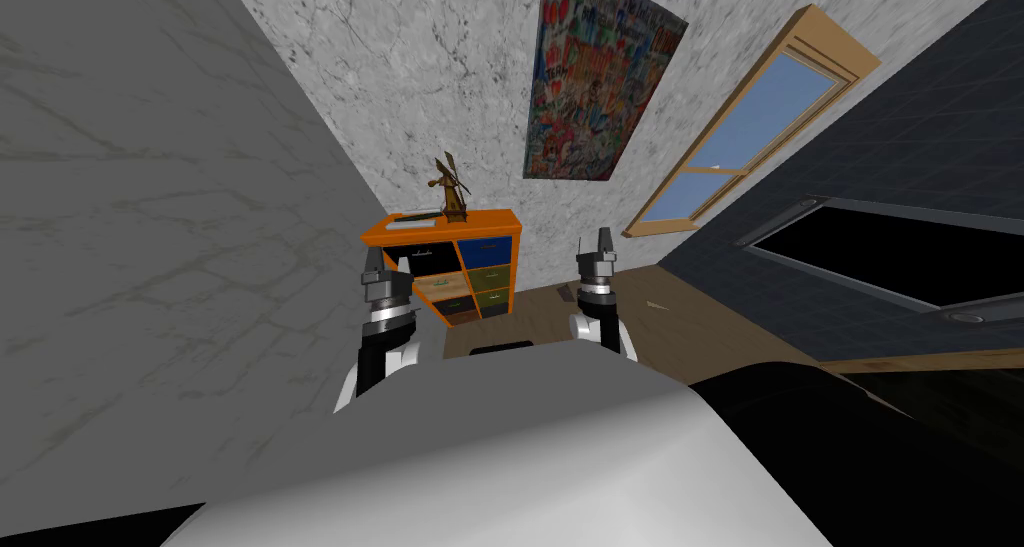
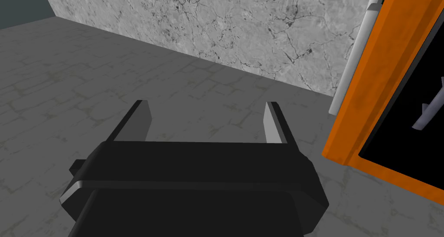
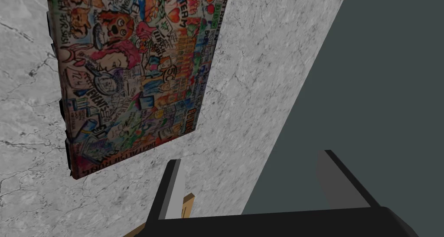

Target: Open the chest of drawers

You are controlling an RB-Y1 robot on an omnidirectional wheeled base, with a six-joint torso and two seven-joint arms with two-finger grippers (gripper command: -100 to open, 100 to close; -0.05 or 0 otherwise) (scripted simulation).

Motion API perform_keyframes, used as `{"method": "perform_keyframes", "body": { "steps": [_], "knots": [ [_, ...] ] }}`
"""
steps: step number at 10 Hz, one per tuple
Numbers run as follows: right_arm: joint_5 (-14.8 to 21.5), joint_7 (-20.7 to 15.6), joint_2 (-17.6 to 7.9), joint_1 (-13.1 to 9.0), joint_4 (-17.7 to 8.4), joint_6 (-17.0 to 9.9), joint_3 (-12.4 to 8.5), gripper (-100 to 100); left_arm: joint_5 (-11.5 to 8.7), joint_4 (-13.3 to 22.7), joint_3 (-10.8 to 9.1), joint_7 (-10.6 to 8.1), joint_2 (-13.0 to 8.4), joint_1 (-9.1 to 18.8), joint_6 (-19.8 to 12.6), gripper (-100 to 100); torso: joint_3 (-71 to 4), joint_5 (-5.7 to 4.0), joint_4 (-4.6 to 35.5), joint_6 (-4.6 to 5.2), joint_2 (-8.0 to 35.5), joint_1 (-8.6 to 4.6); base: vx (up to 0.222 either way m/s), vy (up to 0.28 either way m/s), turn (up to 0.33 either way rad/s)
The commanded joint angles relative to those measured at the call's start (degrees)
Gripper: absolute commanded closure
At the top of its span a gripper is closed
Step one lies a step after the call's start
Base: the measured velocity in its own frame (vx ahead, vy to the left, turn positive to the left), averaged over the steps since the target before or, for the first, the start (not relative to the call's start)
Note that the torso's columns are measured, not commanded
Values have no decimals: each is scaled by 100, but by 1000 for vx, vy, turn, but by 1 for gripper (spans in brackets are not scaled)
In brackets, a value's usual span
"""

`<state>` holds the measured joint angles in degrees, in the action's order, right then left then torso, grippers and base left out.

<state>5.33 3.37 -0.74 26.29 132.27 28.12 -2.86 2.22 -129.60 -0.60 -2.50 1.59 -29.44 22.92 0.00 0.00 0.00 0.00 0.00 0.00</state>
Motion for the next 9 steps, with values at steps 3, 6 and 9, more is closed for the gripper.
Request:
{"method": "perform_keyframes", "body": {
  "steps": [3, 6, 9],
  "knots": [
    [0, 0, 0, 0, 1, 0, 0, 0, 0, -1, 0, 0, 0, 0, 0, 0, -2014, 0, 1006, 0, 1003, 0, 0, 0, 0],
    [0, 0, 0, 0, 1, 0, 0, 0, 0, -1, 0, 0, 0, 0, 0, 0, -4536, 0, 2268, 0, 2269, 0, 0, 0, 0],
    [0, 0, 0, 0, 2, 1, 0, 0, 0, -2, 0, 0, 0, 0, 1, 0, -7073, 0, 3537, 0, 3539, 0, 0, 0, 0]
  ]
}}
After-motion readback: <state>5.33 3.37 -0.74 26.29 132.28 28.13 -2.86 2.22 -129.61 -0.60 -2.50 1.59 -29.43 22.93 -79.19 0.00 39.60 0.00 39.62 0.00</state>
